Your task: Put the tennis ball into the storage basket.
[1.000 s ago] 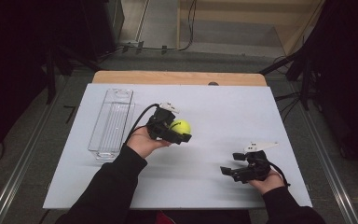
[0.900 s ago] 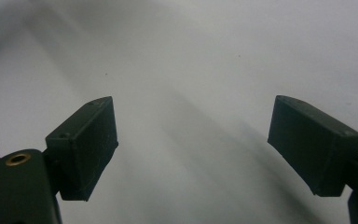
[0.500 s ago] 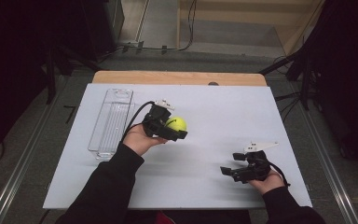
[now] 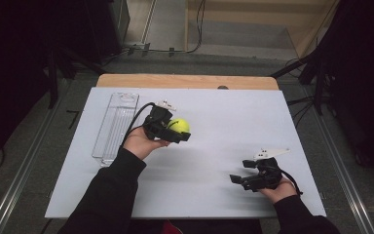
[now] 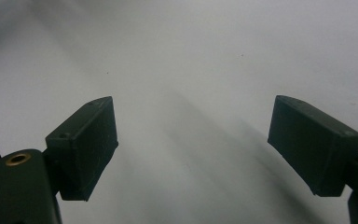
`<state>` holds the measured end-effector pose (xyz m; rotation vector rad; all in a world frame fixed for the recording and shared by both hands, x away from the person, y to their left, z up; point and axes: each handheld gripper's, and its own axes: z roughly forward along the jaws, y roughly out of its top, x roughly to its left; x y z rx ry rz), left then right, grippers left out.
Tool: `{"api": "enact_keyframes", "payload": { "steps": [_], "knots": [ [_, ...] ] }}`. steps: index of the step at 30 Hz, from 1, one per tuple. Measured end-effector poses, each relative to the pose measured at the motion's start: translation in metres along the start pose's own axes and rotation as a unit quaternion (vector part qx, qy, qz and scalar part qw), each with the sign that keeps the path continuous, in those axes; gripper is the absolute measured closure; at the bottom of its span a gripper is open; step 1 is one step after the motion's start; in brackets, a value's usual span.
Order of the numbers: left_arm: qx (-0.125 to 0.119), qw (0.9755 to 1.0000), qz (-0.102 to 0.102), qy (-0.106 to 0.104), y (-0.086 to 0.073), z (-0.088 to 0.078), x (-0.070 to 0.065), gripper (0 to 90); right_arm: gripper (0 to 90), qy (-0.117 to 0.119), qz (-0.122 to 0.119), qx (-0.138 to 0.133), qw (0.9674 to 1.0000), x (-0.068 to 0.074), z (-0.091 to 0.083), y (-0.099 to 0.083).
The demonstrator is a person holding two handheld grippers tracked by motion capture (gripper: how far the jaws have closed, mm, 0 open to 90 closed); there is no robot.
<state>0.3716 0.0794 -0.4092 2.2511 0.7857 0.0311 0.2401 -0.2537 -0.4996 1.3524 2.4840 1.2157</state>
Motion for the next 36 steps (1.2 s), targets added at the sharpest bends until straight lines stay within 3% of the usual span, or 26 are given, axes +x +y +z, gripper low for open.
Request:
{"api": "enact_keyframes", "payload": {
  "steps": [17, 36],
  "knots": [
    [-0.005, 0.9995, -0.022, 0.023, -0.003, -0.016, 0.020, 27.0, 13.7, 0.002, 0.000, -0.001, 1.0000, 0.001, 0.000, 0.000],
    [-0.008, 0.9973, -0.050, 0.053, -0.011, -0.028, 0.043, 27.0, 13.7, 0.003, -0.003, -0.004, 1.0000, 0.001, 0.000, 0.000]
  ]
}}
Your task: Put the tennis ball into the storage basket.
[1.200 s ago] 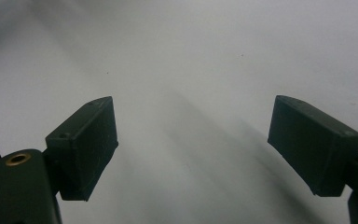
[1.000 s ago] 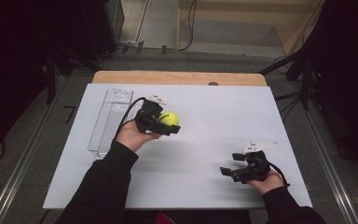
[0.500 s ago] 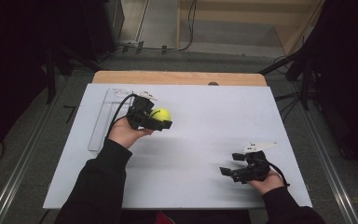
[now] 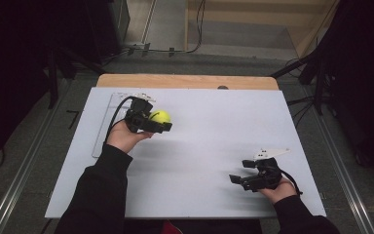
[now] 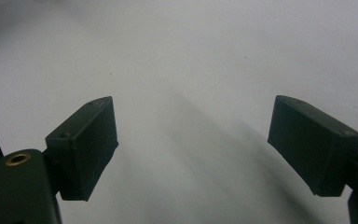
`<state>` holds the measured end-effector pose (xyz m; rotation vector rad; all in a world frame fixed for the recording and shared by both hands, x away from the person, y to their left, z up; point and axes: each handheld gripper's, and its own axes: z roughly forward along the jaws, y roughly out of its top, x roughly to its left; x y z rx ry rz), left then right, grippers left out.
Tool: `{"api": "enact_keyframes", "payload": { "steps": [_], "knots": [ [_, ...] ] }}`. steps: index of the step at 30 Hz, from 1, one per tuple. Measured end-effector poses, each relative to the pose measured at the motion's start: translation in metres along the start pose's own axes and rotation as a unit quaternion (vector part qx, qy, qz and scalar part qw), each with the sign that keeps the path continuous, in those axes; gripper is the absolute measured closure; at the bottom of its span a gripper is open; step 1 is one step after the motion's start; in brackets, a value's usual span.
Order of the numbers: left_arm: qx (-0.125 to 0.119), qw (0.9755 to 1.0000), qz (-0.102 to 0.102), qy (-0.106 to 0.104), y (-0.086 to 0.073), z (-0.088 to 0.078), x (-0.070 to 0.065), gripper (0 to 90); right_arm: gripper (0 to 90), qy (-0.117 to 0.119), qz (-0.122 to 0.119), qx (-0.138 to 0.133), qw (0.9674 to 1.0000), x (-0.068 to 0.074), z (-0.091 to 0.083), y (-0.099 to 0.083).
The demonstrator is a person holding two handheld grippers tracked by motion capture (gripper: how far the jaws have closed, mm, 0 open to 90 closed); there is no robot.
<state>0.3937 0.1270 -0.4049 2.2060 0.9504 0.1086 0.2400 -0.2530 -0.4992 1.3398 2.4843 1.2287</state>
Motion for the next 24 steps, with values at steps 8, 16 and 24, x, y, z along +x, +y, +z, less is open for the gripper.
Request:
{"api": "enact_keyframes", "payload": {
  "steps": [8, 16, 24],
  "knots": [
    [-0.003, 0.9999, -0.008, 0.005, -0.001, -0.006, 0.007, 27.0, 13.7, -0.002, -0.001, 0.001, 1.0000, 0.000, 0.000, 0.000],
    [-0.009, 0.9997, -0.018, 0.010, -0.002, -0.015, 0.016, 27.0, 13.7, -0.002, -0.001, 0.000, 1.0000, 0.001, 0.000, 0.000],
    [-0.013, 0.9993, -0.030, 0.020, -0.005, -0.022, 0.025, 27.0, 13.7, -0.001, -0.001, 0.000, 1.0000, 0.000, 0.000, 0.000]
  ]
}}
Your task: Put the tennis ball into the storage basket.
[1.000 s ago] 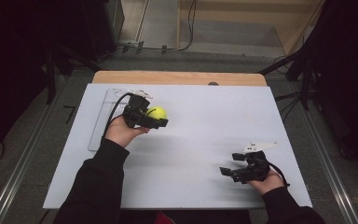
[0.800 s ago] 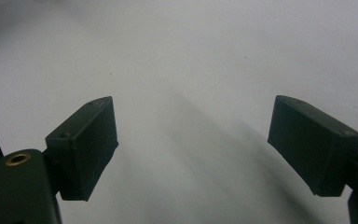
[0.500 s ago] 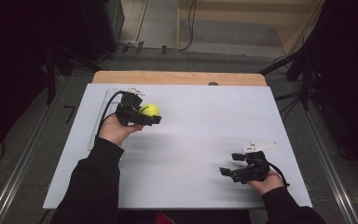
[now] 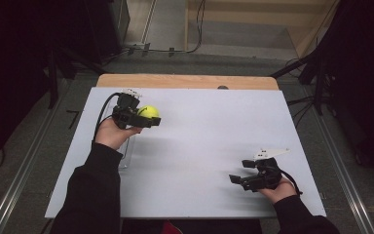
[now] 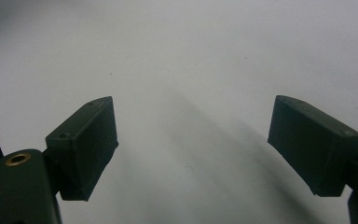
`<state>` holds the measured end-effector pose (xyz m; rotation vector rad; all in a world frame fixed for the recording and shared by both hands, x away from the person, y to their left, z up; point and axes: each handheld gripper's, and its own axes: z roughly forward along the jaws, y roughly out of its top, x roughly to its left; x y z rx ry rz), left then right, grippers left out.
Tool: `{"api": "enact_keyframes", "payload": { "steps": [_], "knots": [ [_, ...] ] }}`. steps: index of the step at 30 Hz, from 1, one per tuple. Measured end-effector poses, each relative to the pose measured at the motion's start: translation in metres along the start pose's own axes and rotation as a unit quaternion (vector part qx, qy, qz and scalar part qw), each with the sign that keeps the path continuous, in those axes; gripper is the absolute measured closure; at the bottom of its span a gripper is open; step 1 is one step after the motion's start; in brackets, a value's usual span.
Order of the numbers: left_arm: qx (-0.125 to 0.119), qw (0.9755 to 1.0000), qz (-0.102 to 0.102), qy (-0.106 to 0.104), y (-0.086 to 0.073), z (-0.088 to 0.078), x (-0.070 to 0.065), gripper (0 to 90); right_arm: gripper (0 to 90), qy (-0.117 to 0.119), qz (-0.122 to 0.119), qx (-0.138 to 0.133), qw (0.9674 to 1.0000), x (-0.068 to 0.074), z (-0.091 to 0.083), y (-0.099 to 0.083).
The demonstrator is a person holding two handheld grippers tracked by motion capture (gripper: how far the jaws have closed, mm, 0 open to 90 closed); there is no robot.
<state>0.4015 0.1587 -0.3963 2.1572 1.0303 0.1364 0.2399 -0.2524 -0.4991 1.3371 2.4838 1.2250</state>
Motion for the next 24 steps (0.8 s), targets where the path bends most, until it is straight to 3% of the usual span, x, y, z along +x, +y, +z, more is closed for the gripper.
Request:
{"api": "enact_keyframes", "payload": {
  "steps": [24],
  "knots": [
    [-0.011, 0.9986, -0.036, 0.038, -0.009, -0.016, 0.030, 27.0, 13.7, 0.000, 0.001, 0.001, 1.0000, 0.000, 0.000, 0.000]
  ]
}}
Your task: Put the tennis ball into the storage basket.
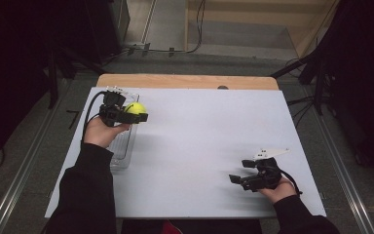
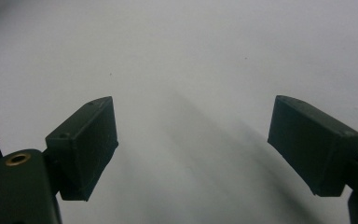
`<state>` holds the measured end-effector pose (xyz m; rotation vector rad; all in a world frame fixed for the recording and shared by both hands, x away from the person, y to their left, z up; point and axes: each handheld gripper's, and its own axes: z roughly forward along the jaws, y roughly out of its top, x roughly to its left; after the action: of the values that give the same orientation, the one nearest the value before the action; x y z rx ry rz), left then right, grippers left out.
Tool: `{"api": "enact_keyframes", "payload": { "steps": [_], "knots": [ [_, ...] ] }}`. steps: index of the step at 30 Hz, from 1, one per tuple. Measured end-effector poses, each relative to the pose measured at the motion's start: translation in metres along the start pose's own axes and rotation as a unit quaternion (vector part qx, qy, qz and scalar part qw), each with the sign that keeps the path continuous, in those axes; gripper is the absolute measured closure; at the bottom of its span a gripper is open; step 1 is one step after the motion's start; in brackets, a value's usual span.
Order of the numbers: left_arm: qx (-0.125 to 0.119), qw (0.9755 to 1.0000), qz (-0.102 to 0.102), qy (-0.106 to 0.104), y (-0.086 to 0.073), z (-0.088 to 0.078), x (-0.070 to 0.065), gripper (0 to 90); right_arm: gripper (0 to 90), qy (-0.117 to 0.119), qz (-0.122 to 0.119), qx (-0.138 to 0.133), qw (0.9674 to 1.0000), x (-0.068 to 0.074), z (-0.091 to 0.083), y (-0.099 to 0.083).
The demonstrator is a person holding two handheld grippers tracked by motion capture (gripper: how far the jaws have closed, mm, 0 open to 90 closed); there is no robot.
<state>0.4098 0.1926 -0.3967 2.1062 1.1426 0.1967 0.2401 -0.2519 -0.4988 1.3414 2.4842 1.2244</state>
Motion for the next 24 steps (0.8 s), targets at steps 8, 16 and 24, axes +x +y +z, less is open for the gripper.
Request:
{"api": "enact_keyframes", "payload": {
  "steps": [8, 16, 24],
  "knots": [
    [-0.003, 0.9999, -0.011, 0.011, -0.003, -0.005, 0.009, 27.0, 13.7, 0.000, 0.000, 0.000, 1.0000, 0.000, 0.000, 0.000],
    [-0.005, 0.9993, -0.021, 0.030, -0.006, -0.011, 0.020, 26.9, 13.7, 0.000, -0.001, 0.000, 1.0000, 0.000, 0.000, 0.000],
    [-0.008, 0.9984, -0.036, 0.043, -0.010, -0.016, 0.030, 26.9, 13.7, 0.000, -0.001, 0.001, 1.0000, 0.000, 0.000, 0.000]
  ]
}}
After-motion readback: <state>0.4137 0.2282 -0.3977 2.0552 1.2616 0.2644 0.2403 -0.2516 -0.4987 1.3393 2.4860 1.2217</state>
